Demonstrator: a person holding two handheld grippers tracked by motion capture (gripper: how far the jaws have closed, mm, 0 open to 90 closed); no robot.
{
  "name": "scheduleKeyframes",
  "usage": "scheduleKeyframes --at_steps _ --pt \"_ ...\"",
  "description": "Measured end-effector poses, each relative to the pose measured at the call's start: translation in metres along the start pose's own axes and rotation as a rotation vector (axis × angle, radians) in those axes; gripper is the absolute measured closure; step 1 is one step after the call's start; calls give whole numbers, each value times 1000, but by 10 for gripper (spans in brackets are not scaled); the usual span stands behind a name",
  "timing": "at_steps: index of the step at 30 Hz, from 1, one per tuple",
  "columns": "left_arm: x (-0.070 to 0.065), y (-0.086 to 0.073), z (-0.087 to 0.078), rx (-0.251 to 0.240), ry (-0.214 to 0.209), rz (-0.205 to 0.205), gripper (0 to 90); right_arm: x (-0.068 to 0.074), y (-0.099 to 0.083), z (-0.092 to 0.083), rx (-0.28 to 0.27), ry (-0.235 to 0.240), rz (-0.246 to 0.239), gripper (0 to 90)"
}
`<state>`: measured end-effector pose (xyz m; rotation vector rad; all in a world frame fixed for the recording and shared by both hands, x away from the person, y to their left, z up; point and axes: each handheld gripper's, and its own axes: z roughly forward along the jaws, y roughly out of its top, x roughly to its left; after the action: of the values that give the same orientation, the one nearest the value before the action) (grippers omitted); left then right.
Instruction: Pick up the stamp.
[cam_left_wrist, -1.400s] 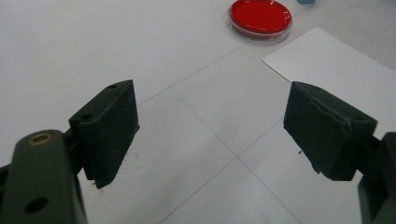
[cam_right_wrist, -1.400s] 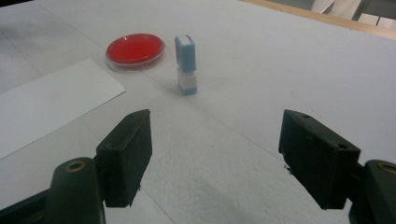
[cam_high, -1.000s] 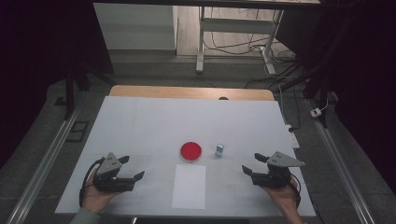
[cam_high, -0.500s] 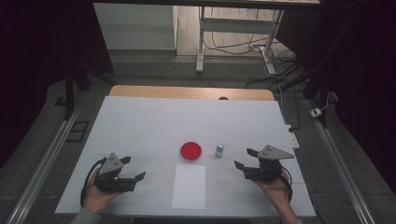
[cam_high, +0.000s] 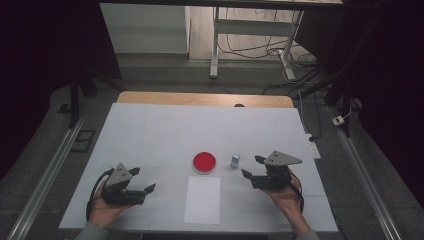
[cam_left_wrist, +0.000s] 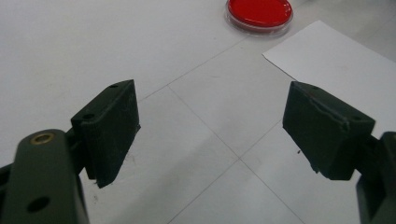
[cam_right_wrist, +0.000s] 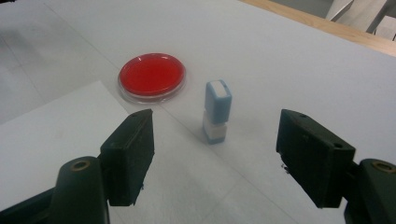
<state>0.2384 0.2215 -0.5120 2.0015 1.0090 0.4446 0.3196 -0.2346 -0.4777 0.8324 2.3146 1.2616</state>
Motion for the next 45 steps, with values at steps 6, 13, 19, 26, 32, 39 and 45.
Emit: scheduleKeyframes --at_steps 6,13,19,26,32,39,45 --pt "1 0 1 4 -2 0 189 1 4 14 29 12 -12 268" --pt "2 0 2 11 3 -1 192 -2 10 30 45 12 -12 272" --pt "1 0 3 13 3 2 192 -5 11 45 64 7 -15 288" --pt "2 -1 3 14 6 2 191 -8 11 57 77 2 -18 322" --pt "2 -1 4 17 13 1 189 -11 12 62 81 10 -12 422" --pt "2 -1 4 19 24 -1 187 -10 14 69 96 20 -34 540" --pt "3 -1 4 19 25 -1 187 -10 14 72 110 9 -33 678"
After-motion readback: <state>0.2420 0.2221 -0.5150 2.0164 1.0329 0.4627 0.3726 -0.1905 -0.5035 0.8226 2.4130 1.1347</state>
